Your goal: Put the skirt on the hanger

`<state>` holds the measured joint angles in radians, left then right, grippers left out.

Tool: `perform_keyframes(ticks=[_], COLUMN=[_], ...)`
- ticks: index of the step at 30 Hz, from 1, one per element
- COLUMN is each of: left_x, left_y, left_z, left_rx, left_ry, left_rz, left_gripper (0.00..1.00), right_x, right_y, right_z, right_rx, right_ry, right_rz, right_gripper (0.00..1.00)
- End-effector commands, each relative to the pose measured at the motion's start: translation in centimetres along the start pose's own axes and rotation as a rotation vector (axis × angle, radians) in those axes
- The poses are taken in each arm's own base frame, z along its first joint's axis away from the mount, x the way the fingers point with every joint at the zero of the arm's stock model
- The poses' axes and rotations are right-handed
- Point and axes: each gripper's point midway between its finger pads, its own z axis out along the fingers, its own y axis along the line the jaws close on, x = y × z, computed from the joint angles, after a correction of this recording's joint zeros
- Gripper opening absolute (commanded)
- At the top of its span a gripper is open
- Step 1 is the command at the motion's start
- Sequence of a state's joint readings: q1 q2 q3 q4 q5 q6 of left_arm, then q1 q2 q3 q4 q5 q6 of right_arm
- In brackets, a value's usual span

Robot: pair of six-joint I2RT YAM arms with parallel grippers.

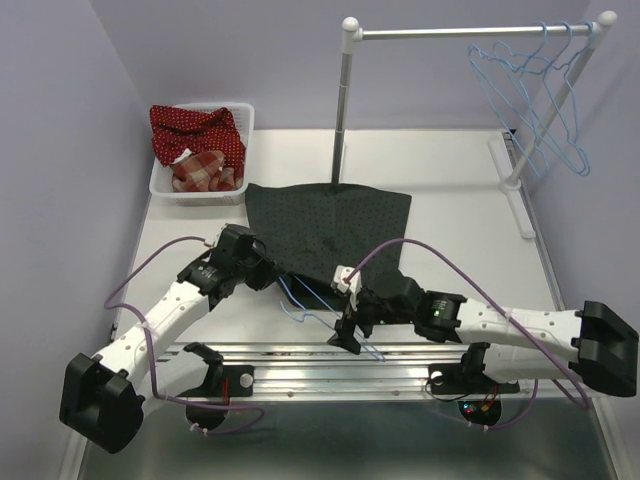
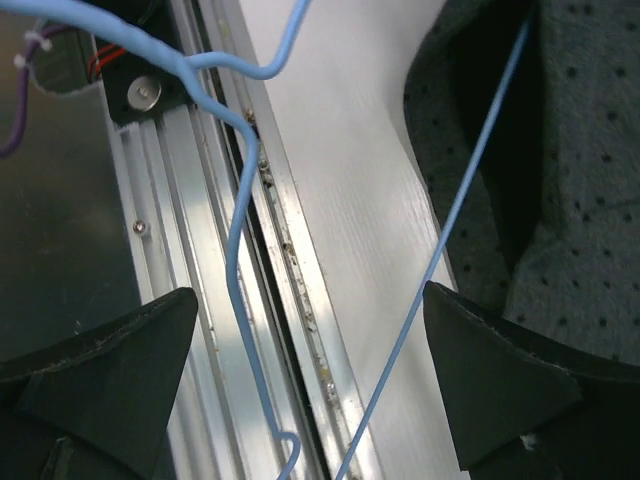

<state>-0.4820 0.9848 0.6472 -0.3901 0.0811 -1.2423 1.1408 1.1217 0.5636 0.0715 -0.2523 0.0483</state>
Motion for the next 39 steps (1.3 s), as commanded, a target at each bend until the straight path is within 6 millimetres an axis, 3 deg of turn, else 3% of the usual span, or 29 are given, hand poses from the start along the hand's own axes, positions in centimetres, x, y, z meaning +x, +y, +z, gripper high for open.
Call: perform_keyframes(ticks=[1, 4, 9, 15, 20, 23, 28, 34, 37, 39], left_x=[-1.2, -1.3, -1.6, -2.0, -1.9, -2.1, -2.3, -2.5, -2.7, -2.7], left_y=[-1.5, -1.4, -2.6, -2.9, -3.2, -3.3, -3.2, -2.6, -2.7, -2.8], left_z=[-0.6, -0.6, -1.4, -2.0, -2.1, -2.2, -2.4, -2.3, -2.1, -2.0], left_rx=[0.053, 0.057, 0.143, 0.157, 0.172, 0.18, 0.175, 0.159, 0.155, 0.154], left_ry=[-0.057, -0.056, -0.075, -0.089, -0.089, -0.094, -0.107, -0.125, -0.129, -0.126], left_rz=[0.013, -0.011, -0.044, -0.044, -0.058, -0.057, -0.053, -0.056, -0.053, -0.051], left_gripper=[0.0, 0.0, 0.0, 0.0, 0.0, 0.0, 0.0, 0.0, 0.0, 0.0], right_x=[-2.1, -0.9, 2.4, 5.1, 6.9, 7.2, 6.8, 6.9, 7.1, 7.4], right_y=[-1.5, -3.8, -5.4, -7.9, -9.1, -9.5, -10.3, -12.1, -12.4, -12.6], right_z=[-2.2, -4.0, -6.3, -7.9, -7.1, -6.3, -4.4, -4.0, -3.7, -3.6], right_rx=[0.176, 0.368, 0.565, 0.765, 0.841, 0.845, 0.82, 0.893, 0.889, 0.889], right_ry=[-0.063, -0.042, 0.016, 0.061, 0.152, 0.175, 0.149, 0.114, 0.099, 0.098], right_rz=[0.205, 0.363, 0.566, 0.589, 0.537, 0.51, 0.524, 0.532, 0.549, 0.567], right_gripper=[1.0, 1.0, 1.0, 1.0, 1.0, 0.89, 0.86, 0.63, 0.59, 0.49])
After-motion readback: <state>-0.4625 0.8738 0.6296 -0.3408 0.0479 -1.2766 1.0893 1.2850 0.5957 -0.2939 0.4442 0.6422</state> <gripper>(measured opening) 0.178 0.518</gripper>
